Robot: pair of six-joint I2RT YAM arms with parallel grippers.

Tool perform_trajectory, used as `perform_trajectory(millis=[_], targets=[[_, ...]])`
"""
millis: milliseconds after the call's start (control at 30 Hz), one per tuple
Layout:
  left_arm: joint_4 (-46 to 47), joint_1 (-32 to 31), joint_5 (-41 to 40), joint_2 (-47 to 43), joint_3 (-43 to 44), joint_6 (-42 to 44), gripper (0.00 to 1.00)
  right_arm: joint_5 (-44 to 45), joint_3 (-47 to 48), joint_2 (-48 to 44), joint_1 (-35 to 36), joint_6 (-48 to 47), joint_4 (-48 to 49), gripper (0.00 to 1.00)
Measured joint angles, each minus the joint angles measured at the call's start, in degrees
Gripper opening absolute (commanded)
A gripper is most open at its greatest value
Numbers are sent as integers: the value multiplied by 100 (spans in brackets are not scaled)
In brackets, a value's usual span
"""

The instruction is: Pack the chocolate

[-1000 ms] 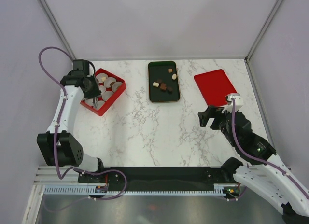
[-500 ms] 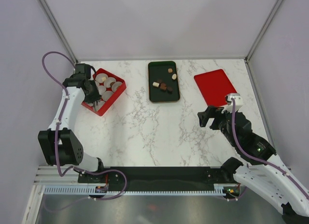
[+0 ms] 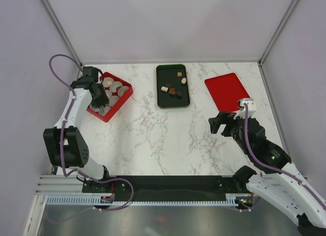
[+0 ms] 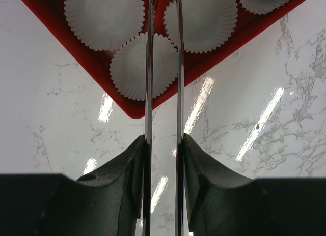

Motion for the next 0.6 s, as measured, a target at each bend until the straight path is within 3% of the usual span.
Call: perform_trajectory(millis=[600], targets=[[66, 0, -267, 177, 302, 2, 47, 13, 0, 83, 0, 0, 7, 97]])
